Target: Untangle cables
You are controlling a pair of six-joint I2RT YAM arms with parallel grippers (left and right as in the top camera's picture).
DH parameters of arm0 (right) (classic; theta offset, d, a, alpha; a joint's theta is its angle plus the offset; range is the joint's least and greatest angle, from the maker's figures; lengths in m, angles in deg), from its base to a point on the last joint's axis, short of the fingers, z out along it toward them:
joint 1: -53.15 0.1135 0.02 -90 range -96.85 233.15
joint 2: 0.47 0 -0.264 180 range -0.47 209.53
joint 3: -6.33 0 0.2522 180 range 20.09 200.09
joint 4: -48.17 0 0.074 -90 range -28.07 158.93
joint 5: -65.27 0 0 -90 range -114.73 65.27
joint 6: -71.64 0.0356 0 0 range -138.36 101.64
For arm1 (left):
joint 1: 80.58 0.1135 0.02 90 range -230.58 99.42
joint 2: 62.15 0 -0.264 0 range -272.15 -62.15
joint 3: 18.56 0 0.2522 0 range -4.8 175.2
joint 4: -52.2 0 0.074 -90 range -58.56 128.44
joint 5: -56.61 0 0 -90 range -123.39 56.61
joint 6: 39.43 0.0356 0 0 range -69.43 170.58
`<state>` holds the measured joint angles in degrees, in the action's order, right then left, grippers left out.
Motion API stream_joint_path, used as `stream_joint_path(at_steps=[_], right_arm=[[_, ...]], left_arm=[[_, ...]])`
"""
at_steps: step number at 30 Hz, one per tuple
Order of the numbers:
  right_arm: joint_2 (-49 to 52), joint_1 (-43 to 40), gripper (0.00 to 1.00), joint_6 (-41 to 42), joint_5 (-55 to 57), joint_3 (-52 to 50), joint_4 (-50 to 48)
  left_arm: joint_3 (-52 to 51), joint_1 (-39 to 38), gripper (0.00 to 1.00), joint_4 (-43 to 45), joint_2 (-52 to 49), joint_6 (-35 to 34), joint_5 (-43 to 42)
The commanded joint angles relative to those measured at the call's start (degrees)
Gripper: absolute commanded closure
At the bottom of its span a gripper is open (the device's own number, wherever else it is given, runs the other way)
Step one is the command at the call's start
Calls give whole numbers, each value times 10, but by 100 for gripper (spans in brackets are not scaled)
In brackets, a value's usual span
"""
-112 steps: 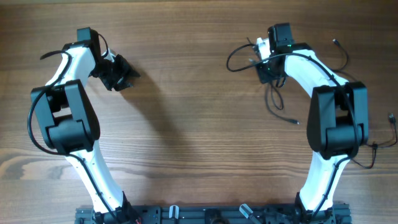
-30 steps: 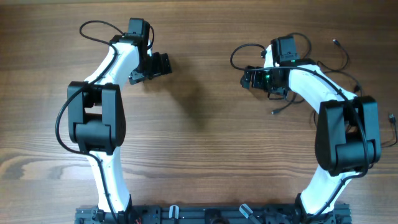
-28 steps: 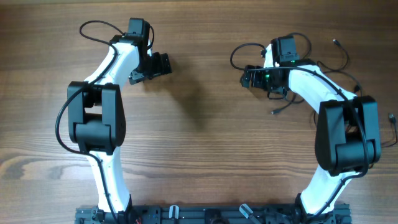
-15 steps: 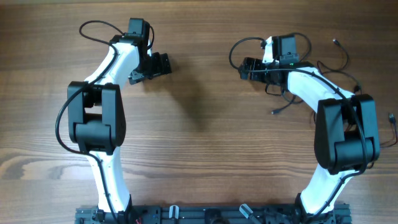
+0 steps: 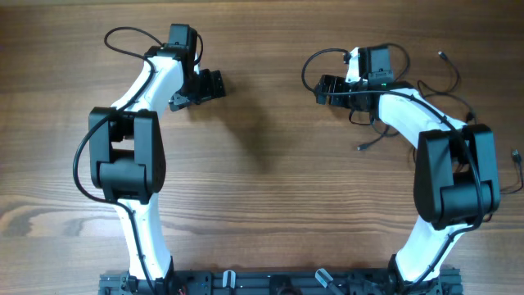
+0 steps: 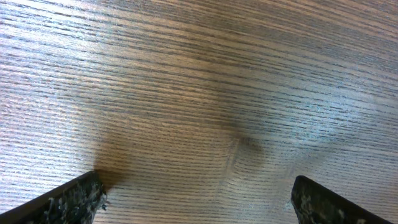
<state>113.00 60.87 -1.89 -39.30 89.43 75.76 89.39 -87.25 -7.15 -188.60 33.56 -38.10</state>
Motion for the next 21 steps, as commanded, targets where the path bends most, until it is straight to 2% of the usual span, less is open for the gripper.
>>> stream_joint_path(at_steps=[1, 13, 21], right_arm=[[14, 1, 0, 2, -5, -4, -3], [8, 1, 0, 2, -5, -4, -5], [-94, 1, 0, 2, -5, -4, -5]], left_arm=[[-16, 4, 0, -4, -22, 3, 7], [-16, 4, 0, -4, -22, 3, 7], [-16, 4, 0, -4, -22, 3, 7]])
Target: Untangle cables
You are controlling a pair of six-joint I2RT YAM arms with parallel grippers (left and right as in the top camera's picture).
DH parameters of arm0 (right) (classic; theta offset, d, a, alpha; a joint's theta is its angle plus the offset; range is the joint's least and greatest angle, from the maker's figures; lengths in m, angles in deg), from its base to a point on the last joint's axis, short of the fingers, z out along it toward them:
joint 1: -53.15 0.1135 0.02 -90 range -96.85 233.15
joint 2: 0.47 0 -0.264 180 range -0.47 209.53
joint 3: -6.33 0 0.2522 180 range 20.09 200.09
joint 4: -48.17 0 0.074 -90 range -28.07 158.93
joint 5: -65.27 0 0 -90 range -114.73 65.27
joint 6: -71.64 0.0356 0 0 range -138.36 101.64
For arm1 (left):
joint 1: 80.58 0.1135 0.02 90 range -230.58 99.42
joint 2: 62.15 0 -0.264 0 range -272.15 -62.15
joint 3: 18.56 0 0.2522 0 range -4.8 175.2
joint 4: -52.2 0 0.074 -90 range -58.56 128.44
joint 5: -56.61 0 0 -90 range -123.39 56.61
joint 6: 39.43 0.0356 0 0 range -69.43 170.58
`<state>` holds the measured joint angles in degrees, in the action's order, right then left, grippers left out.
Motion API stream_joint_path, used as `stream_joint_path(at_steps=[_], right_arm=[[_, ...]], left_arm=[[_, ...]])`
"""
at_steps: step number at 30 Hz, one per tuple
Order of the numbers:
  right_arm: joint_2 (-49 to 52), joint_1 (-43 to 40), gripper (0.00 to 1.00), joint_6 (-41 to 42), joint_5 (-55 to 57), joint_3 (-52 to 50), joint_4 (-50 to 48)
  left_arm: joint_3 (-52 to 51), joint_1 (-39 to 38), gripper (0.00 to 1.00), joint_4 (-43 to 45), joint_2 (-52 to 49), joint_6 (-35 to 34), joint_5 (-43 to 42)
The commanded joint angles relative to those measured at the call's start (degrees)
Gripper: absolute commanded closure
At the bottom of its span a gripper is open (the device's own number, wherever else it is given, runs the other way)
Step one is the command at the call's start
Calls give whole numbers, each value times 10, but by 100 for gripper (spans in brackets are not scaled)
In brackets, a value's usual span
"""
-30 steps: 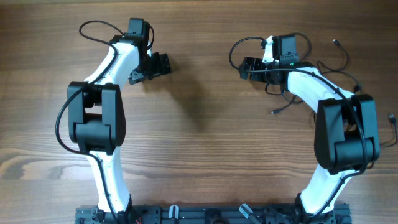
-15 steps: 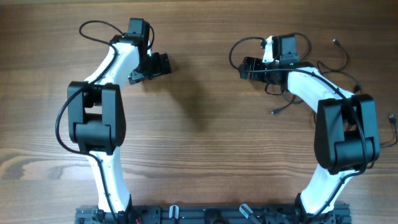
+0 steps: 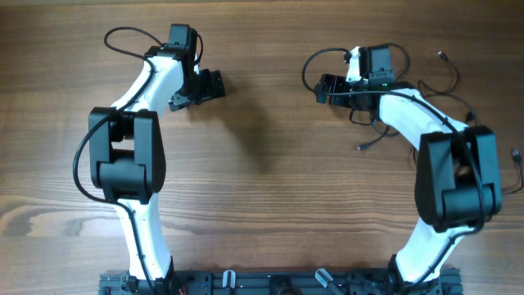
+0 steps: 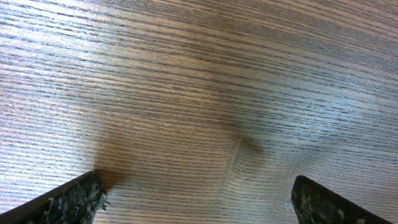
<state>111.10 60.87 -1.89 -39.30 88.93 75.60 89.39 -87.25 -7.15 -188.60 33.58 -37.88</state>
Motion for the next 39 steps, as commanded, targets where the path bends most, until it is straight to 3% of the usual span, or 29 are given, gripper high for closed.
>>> stream_joint_path(at_steps=[1, 21, 31, 39], right_arm=[[-92, 1, 0, 2, -5, 1, -3], [-489, 1, 0, 2, -5, 1, 10], [-529, 2, 0, 2, 17, -1, 107], [-600, 2, 0, 0, 79, -126, 47]], left_arm=[[-16, 4, 0, -4, -22, 3, 5], [-16, 4, 0, -4, -22, 3, 5], [-16, 4, 0, -4, -22, 3, 5], [-16, 4, 0, -4, -22, 3, 5]])
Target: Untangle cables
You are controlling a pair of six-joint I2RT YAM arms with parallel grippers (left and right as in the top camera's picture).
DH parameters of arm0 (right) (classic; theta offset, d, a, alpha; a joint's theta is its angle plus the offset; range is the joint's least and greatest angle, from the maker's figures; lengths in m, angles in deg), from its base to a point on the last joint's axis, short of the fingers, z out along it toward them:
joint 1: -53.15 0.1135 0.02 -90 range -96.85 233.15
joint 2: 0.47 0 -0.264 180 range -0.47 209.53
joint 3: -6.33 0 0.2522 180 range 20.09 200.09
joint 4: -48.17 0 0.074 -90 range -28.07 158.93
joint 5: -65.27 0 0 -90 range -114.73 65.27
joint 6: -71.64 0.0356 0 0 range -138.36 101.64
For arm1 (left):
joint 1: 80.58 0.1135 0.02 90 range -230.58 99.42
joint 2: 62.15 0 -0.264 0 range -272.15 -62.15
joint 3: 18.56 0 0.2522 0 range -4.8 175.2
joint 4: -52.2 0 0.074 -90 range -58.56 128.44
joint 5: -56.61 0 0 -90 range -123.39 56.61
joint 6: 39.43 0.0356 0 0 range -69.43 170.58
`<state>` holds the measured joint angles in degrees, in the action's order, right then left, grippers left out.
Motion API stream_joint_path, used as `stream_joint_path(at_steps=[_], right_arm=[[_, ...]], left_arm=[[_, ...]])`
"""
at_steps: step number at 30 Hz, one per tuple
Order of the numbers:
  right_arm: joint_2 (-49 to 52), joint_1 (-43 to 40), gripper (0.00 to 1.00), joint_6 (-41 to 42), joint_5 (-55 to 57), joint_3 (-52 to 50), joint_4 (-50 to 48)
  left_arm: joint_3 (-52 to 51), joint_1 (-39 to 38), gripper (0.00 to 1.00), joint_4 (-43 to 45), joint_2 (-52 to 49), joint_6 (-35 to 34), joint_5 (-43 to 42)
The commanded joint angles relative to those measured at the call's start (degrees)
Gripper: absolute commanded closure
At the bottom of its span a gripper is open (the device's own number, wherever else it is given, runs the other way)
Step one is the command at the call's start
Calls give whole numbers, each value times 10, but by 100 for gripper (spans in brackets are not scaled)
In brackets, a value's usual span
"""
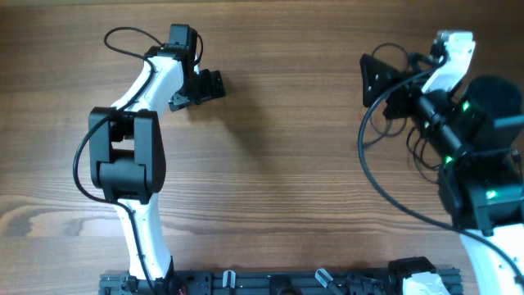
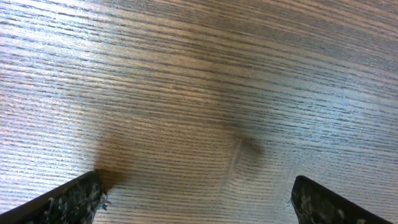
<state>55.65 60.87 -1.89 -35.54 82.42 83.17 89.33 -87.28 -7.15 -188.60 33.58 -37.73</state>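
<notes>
The thin black cables (image 1: 419, 150) show only as a few loops beside my raised right arm; most of the bundle is hidden under it. My right gripper (image 1: 375, 80) is lifted high toward the overhead camera at the right. Its jaws are dark and I cannot tell whether they hold a cable. At the upper left, my left gripper (image 1: 199, 88) hangs low over bare wood. In the left wrist view the left gripper (image 2: 196, 200) is open, its dark fingertips (image 2: 74, 198) far apart with only wood grain between them.
A thicker black cable (image 1: 383, 184) sweeps in a long arc from the right arm down toward its base. The wooden table (image 1: 270, 164) spans the whole view. The arm bases stand along the front edge.
My right arm was low over the cable pile at the upper right; now it is raised high and stands further right. The left arm and its open gripper have not moved.
At both earlier moments my right gripper sat low at the left edge of the cable tangle, with thin cables spread on the table to its right, and the left gripper stayed open over bare wood. Now the right arm is raised, covering most of the cables.
</notes>
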Motion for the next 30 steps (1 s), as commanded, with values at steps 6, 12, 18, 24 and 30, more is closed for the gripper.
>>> stream_joint_path(at_steps=[6, 12, 18, 24, 30], right_arm=[[-149, 2, 0, -29, 43, -214, -193], [-251, 2, 0, -91, 33, -337, -341], [-338, 1, 0, -90, 36, -408, -371], [-415, 1, 0, -90, 64, -468, -391], [-486, 1, 0, -88, 64, -532, -425]], left_arm=[[-16, 4, 0, -4, -22, 3, 4], [-16, 4, 0, -4, -22, 3, 4], [-16, 4, 0, -4, -22, 3, 4], [-16, 4, 0, -4, -22, 3, 4], [-16, 4, 0, -4, -22, 3, 4]])
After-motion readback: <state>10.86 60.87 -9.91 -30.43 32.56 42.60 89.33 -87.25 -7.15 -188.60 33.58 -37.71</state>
